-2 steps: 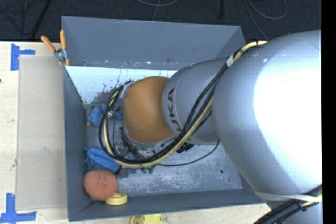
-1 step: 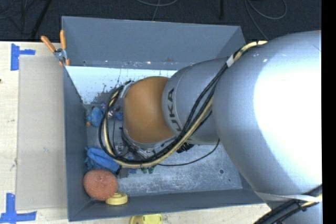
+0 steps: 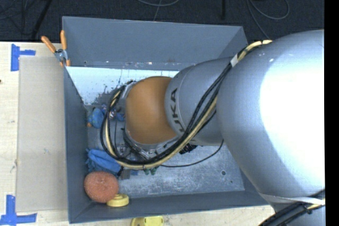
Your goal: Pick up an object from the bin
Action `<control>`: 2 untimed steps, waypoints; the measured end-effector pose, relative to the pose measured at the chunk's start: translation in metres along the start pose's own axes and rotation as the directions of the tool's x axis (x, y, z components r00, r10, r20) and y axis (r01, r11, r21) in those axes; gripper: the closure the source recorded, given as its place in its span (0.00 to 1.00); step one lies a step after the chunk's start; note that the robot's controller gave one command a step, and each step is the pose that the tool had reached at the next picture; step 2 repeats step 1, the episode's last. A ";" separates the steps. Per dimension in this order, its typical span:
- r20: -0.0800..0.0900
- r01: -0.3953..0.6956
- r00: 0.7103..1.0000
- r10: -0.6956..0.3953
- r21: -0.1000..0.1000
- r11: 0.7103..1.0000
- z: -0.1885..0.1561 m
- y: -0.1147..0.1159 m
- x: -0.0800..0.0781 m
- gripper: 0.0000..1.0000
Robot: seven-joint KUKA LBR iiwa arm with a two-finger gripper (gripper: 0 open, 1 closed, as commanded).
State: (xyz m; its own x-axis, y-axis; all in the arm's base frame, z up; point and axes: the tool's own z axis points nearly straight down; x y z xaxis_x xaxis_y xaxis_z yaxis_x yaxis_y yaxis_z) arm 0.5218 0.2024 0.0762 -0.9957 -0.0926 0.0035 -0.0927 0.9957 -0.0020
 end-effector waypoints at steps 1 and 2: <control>-0.001 0.000 1.000 0.000 0.000 1.000 -0.016 0.000 0.001 1.00; -0.001 0.000 1.000 0.000 0.000 1.000 -0.016 0.000 0.001 1.00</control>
Offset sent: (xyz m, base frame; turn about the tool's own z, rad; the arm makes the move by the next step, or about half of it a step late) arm 0.0001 0.0000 0.0523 0.0000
